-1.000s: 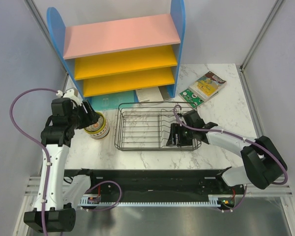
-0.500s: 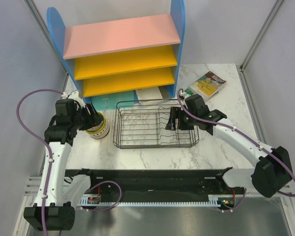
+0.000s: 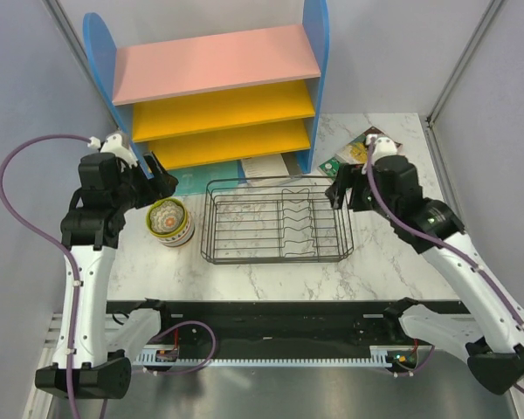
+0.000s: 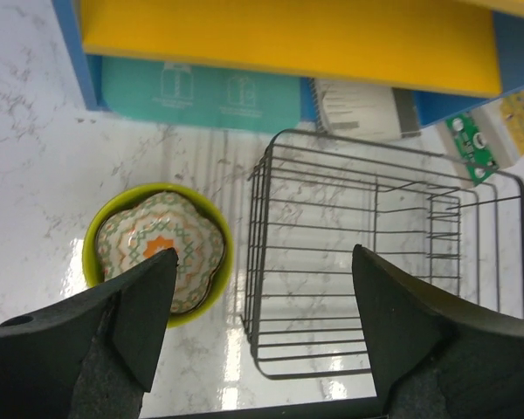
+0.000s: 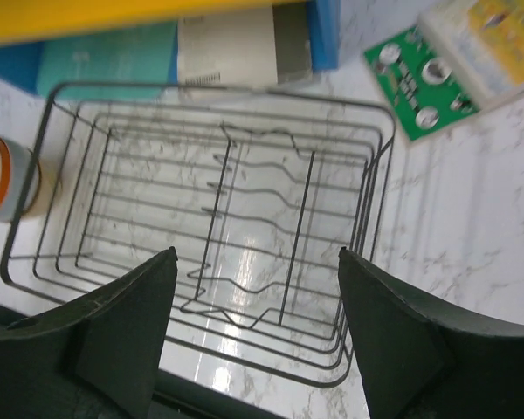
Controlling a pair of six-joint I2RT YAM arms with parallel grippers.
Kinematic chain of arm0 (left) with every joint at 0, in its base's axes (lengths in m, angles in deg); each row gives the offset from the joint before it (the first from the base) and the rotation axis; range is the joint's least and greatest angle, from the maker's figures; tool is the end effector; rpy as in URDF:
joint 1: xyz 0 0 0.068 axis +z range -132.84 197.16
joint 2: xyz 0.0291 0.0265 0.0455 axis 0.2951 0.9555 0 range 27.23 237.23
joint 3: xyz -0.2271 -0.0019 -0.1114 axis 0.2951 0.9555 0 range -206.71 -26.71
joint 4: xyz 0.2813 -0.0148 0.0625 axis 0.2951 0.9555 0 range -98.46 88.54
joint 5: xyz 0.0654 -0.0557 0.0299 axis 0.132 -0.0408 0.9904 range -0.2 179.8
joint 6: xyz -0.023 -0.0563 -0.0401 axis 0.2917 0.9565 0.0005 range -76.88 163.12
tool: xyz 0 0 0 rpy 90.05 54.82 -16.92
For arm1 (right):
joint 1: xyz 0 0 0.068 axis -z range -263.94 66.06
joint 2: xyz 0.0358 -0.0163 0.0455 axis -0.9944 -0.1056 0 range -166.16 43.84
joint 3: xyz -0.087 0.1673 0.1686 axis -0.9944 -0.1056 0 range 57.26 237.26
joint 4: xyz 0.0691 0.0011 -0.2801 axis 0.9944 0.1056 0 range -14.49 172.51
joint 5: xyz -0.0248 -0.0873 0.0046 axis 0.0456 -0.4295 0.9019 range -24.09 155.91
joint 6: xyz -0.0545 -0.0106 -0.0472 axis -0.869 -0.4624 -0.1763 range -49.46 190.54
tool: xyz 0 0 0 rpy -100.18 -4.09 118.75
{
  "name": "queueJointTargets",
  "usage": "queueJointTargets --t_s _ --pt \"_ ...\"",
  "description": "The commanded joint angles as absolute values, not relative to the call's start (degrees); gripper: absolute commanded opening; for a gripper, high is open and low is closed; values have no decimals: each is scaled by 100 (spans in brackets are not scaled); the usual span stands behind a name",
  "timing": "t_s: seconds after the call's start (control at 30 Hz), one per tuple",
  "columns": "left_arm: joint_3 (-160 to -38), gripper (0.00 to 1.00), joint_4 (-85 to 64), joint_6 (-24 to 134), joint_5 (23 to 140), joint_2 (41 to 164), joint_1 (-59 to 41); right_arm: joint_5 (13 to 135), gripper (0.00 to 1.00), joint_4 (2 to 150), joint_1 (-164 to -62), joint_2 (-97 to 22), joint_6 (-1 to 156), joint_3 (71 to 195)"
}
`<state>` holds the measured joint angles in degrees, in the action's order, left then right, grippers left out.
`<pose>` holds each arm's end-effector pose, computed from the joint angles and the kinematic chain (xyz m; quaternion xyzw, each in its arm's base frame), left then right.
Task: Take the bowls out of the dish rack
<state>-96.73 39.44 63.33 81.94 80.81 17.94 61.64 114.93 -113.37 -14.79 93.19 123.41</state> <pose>0.2354 -0.0050 0.3745 -0.1255 0.8618 -0.1412 0.4707 0.2381 0.1291 0.3457 -0.0336 0.8731 0.1837 0.4503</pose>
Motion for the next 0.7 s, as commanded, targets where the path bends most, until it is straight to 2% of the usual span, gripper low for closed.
queueJointTargets --t_s 0.0,0.2,0.43,0.67 --pt "-10019 86 4164 6703 7696 8208 1778 5109 82 11410 -11286 -1127 8935 12994" --pt "-9869 87 4015 6606 7934 7908 1786 3693 87 11769 -11242 -1231 8978 13529" --pt "-9729 88 4032 6562 7890 7741 1786 3779 88 11656 -11250 -1188 9102 13478" --pt "-9755 88 4041 6580 7793 7741 1786 4043 88 11788 -11250 -1355 9146 13996"
